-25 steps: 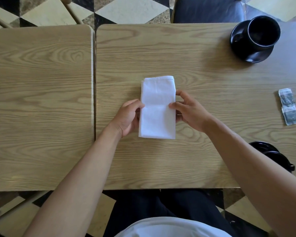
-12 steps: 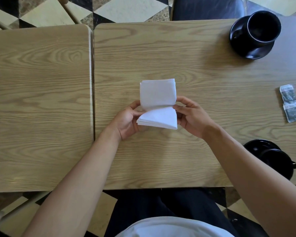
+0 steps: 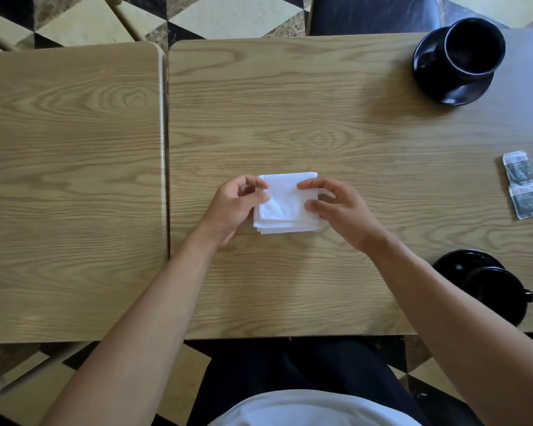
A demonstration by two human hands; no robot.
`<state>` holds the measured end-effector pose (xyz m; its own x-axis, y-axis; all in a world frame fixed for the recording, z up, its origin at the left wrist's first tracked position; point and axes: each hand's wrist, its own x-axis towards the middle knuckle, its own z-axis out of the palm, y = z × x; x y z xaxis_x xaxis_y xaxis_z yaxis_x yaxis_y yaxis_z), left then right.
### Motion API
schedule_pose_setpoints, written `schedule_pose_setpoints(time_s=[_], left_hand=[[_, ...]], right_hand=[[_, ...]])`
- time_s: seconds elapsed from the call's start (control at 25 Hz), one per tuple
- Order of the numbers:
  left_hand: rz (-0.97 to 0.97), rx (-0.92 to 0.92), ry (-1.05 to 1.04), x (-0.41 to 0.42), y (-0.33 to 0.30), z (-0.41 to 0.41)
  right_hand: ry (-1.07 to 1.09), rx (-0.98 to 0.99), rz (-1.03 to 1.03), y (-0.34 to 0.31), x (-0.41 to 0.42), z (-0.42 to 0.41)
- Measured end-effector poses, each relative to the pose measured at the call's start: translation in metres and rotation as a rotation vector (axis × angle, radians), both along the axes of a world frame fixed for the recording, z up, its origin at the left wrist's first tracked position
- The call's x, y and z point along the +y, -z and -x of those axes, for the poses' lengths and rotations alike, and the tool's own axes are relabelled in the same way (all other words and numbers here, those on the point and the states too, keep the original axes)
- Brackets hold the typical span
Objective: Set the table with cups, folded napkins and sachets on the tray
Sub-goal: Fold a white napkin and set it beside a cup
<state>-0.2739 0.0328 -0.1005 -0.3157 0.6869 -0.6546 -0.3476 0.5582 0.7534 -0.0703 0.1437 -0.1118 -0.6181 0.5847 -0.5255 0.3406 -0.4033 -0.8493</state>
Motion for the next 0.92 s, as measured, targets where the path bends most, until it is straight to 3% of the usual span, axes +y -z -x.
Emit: schedule_pose_setpoints(time_s=[0.2,0.28,0.4,0.72,0.92], left_hand=[[-0.002,0.693,0.311,-0.007,0.005,-0.023],[-0.039,0.948,0.429,-0.012,0.006,-0.029],[-0.176,1.187,0.570,-0.020,0.012,-0.037],[-0.136,1.318,0.772,-0.042,0.030,-0.050],[-0.080,1.308,0.826,-0.039,0.024,-0.049]], right_hand=[[0.041,-0.284,-0.461,0.002,-0.020,0.007],[0.084,-0.388,-0.464,0.002,-0.023,0.007],[0.053,-0.493,-0.407,0.005,-0.027,0.004],[0.098,-0.417,-0.370,0.010,-0.036,0.000],[-0.058,-0.512,-0.400,0.001,-0.032,0.010]])
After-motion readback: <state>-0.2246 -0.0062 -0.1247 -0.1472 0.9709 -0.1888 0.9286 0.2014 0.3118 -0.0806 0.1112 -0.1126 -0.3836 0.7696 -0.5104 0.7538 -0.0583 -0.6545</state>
